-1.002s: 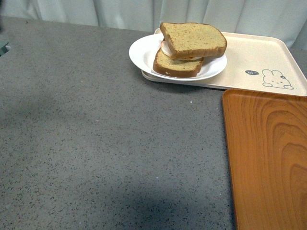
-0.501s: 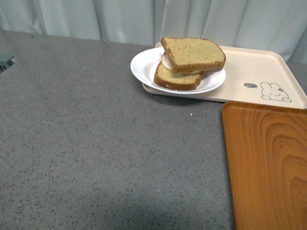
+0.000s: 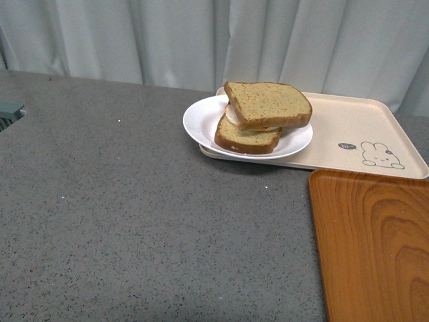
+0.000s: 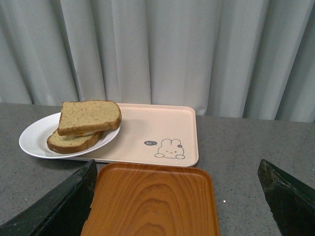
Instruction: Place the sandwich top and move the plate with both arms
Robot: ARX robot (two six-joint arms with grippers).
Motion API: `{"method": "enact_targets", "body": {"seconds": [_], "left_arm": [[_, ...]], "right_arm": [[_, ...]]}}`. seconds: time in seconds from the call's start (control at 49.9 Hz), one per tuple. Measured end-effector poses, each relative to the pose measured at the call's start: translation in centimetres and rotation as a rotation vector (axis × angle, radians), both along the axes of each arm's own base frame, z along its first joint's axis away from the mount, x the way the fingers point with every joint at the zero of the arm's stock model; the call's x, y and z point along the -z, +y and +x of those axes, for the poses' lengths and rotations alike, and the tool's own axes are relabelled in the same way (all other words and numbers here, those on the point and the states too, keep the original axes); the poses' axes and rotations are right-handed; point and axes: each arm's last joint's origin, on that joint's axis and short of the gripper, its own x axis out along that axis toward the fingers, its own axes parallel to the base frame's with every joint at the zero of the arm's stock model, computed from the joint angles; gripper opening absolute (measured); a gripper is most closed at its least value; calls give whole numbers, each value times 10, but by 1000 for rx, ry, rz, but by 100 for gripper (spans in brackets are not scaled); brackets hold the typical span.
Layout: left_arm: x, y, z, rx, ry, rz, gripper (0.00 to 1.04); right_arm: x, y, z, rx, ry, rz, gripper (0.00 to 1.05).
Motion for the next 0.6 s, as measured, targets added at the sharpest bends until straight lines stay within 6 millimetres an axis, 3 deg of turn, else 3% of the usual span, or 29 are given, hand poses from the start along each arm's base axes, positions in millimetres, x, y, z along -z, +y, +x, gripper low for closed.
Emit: {"method": "enact_targets", "body": {"seconds": [0.08,0.461,0.521,0.601], "left_arm": [[0,0,0,0,0,0,38],[0,0,0,0,0,0,95],[0,0,0,0,0,1,100],[0,0,0,0,0,1,98]], "right_arm": [[0,0,0,0,0,0,96],[0,0,0,0,0,0,96],[0,0,0,0,0,0,96],[0,0,0,0,0,0,96]]}}
